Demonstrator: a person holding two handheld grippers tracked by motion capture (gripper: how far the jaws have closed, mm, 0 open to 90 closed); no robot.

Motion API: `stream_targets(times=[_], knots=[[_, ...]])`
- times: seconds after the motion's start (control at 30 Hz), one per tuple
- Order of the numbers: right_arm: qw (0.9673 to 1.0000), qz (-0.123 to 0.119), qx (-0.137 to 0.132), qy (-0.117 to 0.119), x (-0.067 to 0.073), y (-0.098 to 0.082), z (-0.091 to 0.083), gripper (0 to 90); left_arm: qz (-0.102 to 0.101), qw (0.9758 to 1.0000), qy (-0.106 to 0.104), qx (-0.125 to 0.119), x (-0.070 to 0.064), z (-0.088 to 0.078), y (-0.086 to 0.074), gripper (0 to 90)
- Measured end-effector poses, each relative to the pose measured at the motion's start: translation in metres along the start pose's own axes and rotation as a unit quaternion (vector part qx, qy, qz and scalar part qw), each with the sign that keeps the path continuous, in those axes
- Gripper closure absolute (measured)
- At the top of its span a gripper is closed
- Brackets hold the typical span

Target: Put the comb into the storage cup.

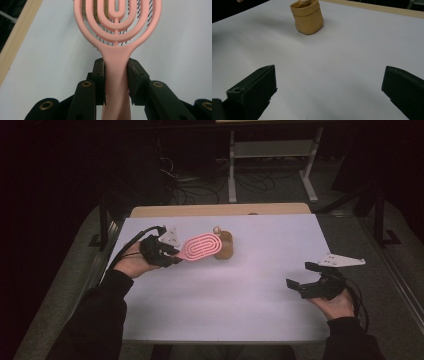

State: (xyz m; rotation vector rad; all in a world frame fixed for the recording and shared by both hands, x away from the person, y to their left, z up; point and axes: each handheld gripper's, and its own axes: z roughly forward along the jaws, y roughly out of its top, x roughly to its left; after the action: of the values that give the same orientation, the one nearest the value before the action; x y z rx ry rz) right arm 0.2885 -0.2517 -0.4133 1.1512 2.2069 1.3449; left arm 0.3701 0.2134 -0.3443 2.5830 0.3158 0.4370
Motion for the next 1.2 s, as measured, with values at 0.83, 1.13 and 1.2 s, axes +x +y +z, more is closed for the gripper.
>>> stream_targets(times=[0.83,1.13,1.2], knots=[[0.999,-0.032,0.006,0.031,0.02,0.056,0.006,0.0,0.02,0.9991,0.004,-0.036,-0.016,-0.004,0.025,69.4],[0.9976,-0.047,0.0,0.052,0.033,0.096,0.011,0.0,0.033,0.9973,0.012,-0.065,-0.026,-0.005,0.037,69.4],[0.997,-0.053,0.005,0.055,0.037,0.104,0.015,0.0,0.035,0.9969,0.012,-0.07,-0.027,-0.003,0.039,69.4]])
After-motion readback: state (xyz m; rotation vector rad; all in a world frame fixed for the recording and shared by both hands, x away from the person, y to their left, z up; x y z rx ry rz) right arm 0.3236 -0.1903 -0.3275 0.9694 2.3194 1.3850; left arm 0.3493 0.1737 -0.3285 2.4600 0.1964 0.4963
